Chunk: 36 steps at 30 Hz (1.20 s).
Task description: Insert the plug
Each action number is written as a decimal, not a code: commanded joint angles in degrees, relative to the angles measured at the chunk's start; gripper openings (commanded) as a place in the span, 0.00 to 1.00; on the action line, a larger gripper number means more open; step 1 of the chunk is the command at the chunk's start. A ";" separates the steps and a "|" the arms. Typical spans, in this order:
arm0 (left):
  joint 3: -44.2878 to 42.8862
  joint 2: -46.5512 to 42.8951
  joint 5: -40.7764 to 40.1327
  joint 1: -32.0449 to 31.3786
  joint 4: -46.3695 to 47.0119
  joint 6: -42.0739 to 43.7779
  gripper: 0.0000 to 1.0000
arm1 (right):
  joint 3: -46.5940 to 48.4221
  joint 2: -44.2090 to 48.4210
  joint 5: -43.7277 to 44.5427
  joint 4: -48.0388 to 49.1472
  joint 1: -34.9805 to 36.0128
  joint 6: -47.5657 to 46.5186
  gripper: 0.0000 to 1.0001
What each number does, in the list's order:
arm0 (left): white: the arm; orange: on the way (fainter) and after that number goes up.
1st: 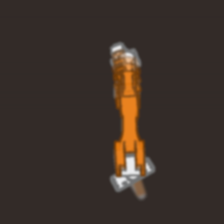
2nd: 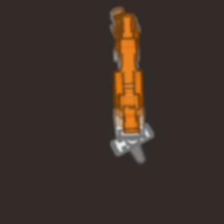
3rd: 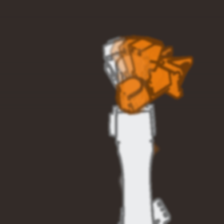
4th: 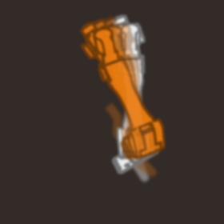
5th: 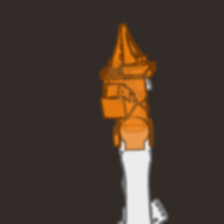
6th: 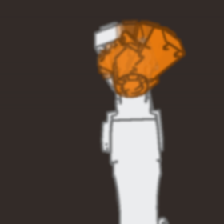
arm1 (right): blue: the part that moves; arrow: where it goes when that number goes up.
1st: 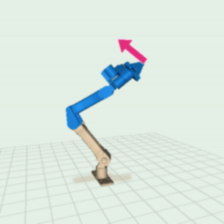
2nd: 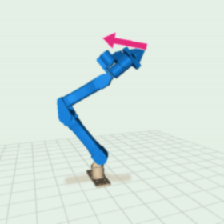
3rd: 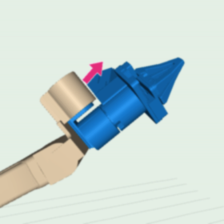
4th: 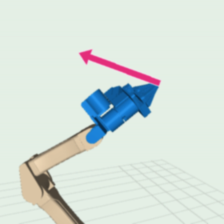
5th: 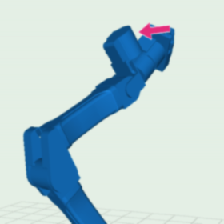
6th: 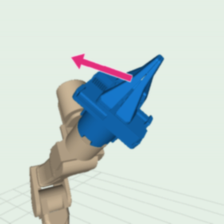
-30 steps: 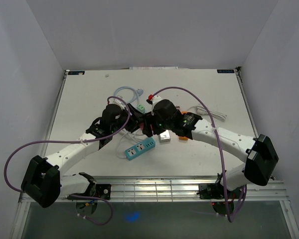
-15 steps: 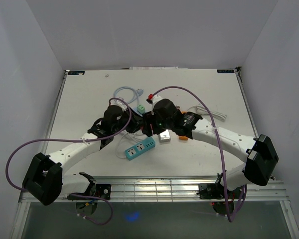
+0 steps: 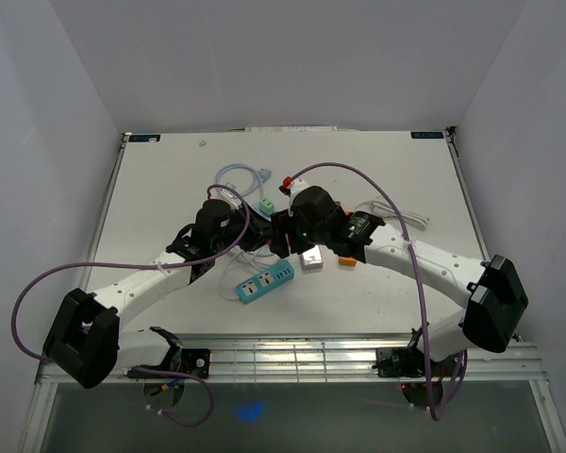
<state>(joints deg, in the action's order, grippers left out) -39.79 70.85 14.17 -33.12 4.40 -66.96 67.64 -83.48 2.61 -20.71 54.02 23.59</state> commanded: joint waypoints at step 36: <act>-28.15 13.17 -7.14 18.36 -40.44 20.04 0.00 | -1.02 2.55 -0.94 6.38 -9.98 -8.38 0.90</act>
<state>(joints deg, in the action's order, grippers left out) -65.84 84.84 11.03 -14.87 -30.87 -46.76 63.22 -78.24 2.46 -17.12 45.17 17.34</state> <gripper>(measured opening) 0.291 0.902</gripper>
